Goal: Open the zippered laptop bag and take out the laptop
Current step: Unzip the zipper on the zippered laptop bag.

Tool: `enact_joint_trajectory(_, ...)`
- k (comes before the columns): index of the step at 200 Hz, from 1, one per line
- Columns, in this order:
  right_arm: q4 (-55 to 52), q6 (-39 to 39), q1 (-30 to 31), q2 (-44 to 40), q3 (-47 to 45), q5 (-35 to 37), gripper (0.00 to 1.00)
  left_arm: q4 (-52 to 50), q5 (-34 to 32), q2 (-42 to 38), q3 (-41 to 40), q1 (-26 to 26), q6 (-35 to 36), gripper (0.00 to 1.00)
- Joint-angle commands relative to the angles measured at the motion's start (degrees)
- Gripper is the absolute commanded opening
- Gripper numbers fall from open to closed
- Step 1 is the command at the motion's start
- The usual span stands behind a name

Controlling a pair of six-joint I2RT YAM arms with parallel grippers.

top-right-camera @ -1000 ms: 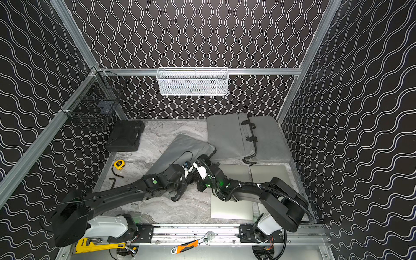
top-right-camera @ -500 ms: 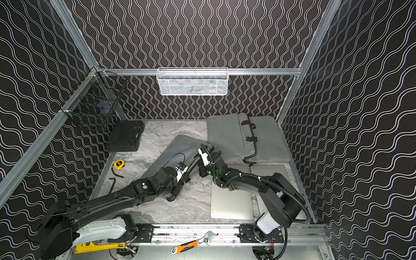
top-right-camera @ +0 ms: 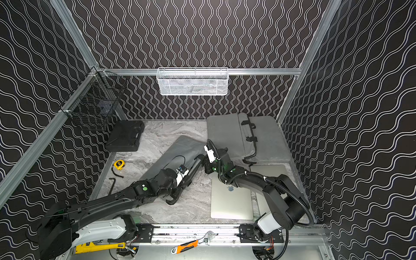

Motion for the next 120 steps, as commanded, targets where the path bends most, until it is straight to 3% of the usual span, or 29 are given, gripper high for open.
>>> enact_joint_trajectory(1, 5.42, -2.1, 2.07, -0.32, 0.1, -6.07, 0.0, 2.31, -0.12, 1.96, 2.47, 0.11, -0.58, 0.61)
enact_joint_trajectory(30, 6.66, -0.78, 4.13, -0.48, -1.11, -6.6, 0.0, 2.35, -2.37, 6.24, 6.37, 0.39, -1.13, 0.72)
enact_joint_trajectory(61, 6.82, 0.12, 5.4, -1.08, -2.19, -6.1, 0.0, 2.56, -2.32, 11.61, 9.92, 2.16, -0.61, 0.72)
enact_joint_trajectory(96, 7.2, 0.98, 5.96, -2.29, -3.69, -5.71, 0.0, 3.58, -0.91, 13.61, 12.54, 2.53, 1.44, 0.62)
enact_joint_trajectory(120, 7.08, 1.09, 5.93, -3.01, -4.25, -4.78, 0.0, 3.73, -0.66, 14.57, 13.44, 2.57, 2.77, 0.46)
